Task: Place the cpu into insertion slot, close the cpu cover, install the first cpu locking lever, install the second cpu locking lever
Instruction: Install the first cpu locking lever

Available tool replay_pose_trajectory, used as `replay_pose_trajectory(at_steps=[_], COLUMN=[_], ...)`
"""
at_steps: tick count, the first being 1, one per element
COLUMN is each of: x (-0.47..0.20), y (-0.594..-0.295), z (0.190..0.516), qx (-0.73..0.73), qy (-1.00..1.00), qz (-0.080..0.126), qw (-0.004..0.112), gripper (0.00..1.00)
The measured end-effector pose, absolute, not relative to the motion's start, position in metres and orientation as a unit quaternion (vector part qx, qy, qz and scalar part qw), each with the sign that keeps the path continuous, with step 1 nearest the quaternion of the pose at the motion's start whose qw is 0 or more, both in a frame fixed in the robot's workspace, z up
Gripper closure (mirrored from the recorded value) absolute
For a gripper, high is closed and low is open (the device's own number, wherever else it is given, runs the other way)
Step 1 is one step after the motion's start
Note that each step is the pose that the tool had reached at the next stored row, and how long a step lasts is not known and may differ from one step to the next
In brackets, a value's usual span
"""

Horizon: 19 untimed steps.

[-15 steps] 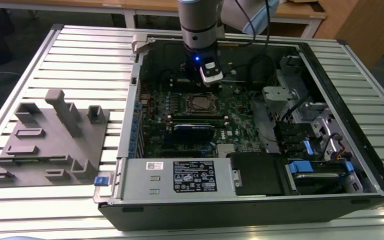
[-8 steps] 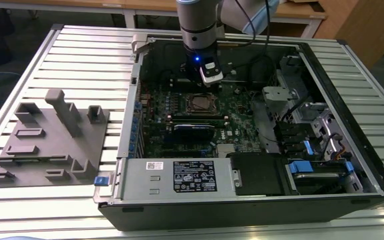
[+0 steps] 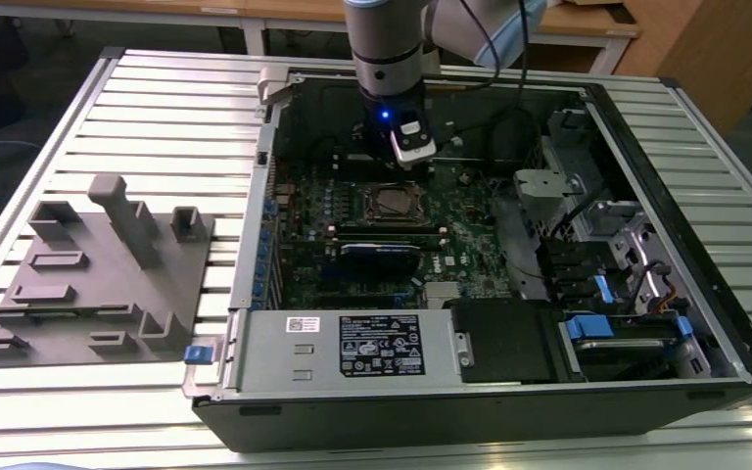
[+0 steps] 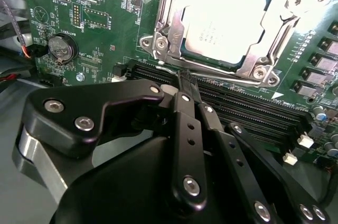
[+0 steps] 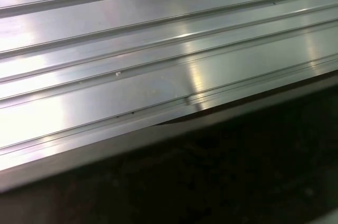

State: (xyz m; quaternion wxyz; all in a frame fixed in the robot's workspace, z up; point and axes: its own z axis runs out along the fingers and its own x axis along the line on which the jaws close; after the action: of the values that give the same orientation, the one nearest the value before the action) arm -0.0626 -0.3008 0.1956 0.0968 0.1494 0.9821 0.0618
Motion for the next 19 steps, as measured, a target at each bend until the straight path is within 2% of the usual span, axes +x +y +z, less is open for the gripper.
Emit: replay_pose_trajectory(at_steps=[11, 19], x=[-0.0657, -0.0677], y=[-0.3009, -0.3008], z=[0.1958, 0.1949], qx=[0.149, 0.148], qy=[0.981, 0.979], qz=[0.065, 0.068], qw=[0.101, 0.120], gripper=[0.89, 0.89])
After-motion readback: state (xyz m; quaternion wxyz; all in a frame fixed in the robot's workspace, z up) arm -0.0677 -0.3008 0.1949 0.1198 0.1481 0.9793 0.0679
